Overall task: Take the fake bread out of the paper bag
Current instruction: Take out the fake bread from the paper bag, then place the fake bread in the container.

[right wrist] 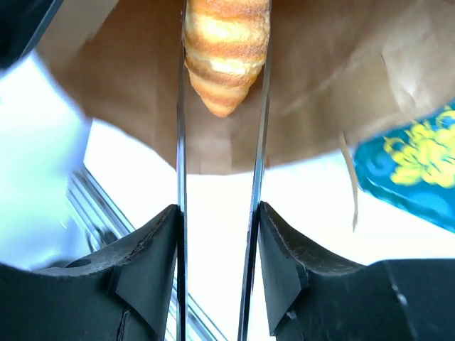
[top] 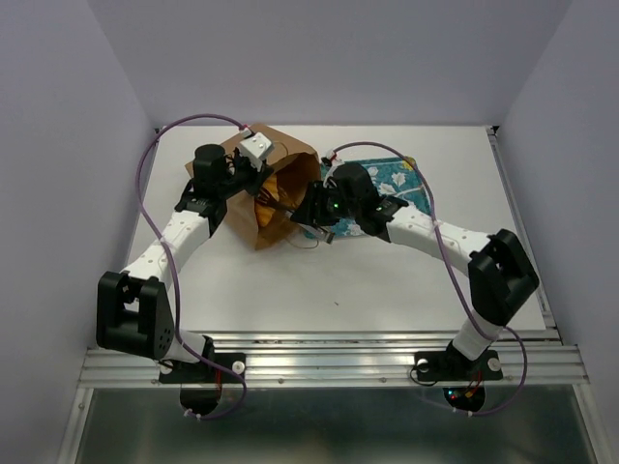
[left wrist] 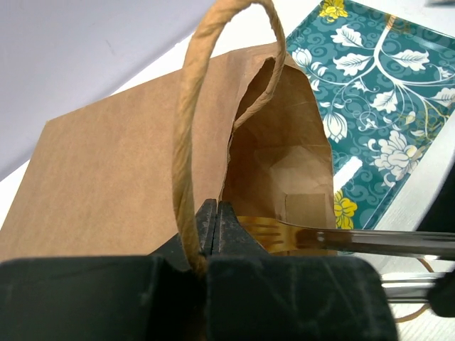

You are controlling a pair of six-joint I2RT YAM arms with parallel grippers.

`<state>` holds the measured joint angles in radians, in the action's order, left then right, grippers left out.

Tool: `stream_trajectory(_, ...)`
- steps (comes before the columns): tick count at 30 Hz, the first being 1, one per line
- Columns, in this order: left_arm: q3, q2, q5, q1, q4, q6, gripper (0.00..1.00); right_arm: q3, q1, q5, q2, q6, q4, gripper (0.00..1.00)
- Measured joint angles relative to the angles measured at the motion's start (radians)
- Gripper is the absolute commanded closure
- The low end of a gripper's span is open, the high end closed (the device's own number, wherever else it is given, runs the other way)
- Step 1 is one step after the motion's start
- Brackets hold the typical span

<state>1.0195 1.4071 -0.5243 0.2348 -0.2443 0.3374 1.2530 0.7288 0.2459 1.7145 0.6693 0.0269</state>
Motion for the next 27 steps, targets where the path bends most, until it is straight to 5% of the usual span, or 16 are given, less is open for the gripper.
stream_trajectory(12,0.003,0.002,0.002,0.000,-0.014,-0.002,1.00,-0.057,0.000,0.043,-0.363,-0.241,0.462,0.84)
stream_trajectory(19,0.006,0.012,0.003,0.000,-0.013,-0.003,1.00,-0.045,0.006,-0.153,-0.541,-0.210,0.721,0.84)
stream_trajectory(27,0.006,0.013,0.009,0.000,-0.015,-0.003,1.00,0.023,-0.051,-0.468,-0.520,-0.133,0.884,0.84)
